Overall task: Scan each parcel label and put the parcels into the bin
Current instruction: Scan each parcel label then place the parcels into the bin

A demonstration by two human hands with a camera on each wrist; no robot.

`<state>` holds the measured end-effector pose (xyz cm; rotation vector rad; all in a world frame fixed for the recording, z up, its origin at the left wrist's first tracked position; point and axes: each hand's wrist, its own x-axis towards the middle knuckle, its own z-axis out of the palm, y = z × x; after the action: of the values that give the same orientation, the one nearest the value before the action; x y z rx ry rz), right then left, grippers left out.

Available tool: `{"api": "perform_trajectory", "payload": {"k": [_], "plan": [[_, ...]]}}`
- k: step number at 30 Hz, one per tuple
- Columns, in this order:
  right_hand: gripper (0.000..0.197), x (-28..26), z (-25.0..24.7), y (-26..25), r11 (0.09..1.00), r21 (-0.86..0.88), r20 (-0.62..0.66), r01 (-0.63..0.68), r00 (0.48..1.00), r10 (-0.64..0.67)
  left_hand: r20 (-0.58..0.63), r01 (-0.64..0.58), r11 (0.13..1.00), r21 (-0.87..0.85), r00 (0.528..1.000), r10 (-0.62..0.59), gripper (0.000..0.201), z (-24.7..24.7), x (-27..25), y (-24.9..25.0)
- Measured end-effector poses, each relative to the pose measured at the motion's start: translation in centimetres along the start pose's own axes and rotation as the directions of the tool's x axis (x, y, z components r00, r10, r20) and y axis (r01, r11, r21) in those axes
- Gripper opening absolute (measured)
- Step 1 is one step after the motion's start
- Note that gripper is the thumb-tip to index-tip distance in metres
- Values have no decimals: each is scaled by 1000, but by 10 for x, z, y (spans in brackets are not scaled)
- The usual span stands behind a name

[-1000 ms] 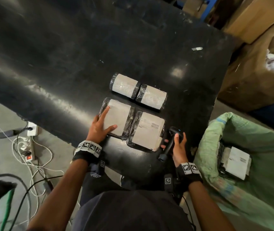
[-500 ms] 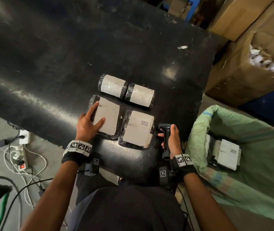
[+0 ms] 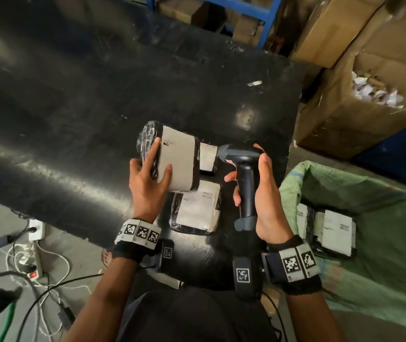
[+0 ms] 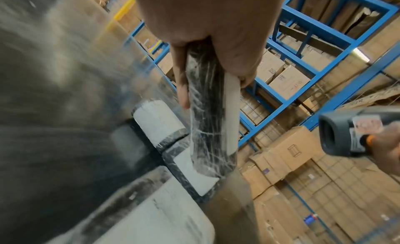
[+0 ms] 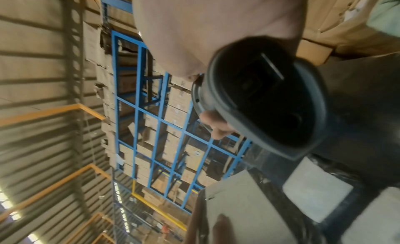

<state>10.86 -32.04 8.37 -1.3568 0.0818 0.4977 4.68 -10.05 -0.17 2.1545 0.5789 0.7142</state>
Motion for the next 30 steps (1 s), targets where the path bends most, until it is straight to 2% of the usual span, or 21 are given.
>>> {"api": "perform_trajectory", "payload": {"k": [6, 15, 19, 22, 24, 27, 30], "plan": [[48, -22, 11, -22, 995, 65, 123, 75, 989, -82, -27, 24, 995, -98, 999, -27, 63, 20, -5, 21], [53, -26, 7, -27, 992, 107, 138, 68, 987, -83, -30, 40, 993, -111, 999, -44, 62, 29, -10, 20], [59, -18, 1, -16, 998, 55, 118, 40, 992, -46, -31, 38, 993, -108, 999, -41, 64, 29, -10, 15], [58, -10, -10, 3, 997, -71, 29, -11, 999, 13, -22, 57, 994, -95, 998, -59, 65, 27, -12, 12], [51, -2, -23, 22, 977, -193, -61, -89, 995, 78, -26, 67, 994, -91, 997, -70, 65, 25, -15, 8], [47, 11, -46, 61, 896, -335, -195, -293, 951, 238, -21, 88, 992, -92, 996, -90, 66, 22, -21, 3], [47, 20, -59, 95, 853, -376, -266, -361, 924, 274, -13, 113, 990, -82, 993, -115, 67, 19, -26, 0]]}}
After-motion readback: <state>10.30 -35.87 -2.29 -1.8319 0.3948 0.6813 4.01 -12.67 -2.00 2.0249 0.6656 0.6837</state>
